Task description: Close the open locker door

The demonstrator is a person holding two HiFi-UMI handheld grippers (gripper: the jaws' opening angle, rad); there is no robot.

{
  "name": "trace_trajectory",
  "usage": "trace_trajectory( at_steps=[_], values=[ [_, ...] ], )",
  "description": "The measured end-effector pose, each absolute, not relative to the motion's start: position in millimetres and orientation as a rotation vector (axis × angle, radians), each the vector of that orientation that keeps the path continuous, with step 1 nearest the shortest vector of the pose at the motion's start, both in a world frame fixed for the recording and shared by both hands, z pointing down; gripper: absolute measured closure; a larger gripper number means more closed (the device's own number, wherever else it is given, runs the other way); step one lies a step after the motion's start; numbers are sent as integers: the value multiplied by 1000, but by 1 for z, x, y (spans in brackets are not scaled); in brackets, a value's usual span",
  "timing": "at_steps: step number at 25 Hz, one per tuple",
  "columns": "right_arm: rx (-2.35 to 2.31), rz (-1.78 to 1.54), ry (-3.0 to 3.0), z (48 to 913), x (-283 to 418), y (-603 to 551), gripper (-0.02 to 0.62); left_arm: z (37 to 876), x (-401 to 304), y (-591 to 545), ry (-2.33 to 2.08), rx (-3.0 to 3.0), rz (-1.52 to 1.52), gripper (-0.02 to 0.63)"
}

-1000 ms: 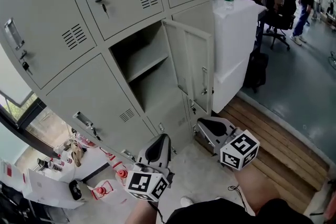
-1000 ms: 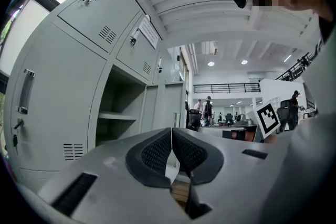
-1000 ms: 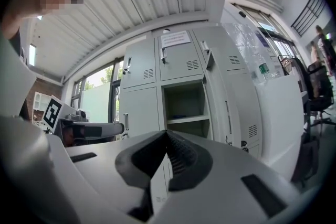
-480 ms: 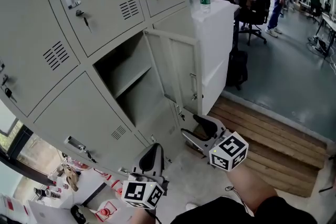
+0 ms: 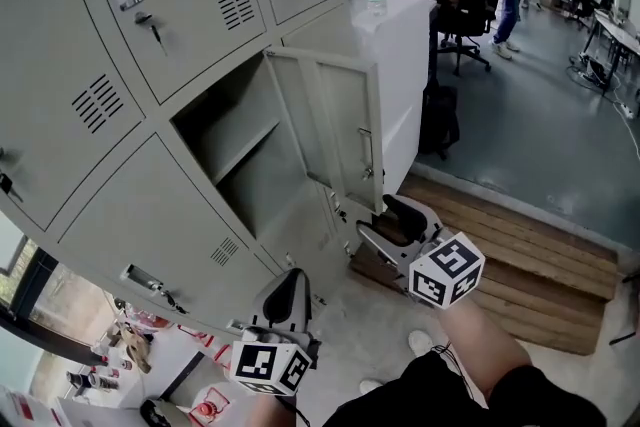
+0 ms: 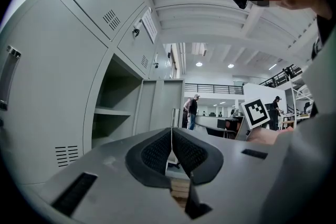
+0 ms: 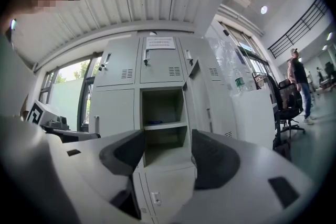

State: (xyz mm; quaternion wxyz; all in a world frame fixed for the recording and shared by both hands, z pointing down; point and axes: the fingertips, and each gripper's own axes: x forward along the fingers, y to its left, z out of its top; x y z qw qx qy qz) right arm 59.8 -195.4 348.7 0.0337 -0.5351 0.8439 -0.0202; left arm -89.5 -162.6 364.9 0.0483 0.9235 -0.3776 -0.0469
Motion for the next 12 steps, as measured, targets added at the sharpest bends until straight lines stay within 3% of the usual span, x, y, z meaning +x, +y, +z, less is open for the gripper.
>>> trace_trajectory(
  at_steps=[12],
  values=[
    [-1670,-61,2575,338,90,-225,281,358,-88,-170,-1204,2806,-178,586]
  ],
)
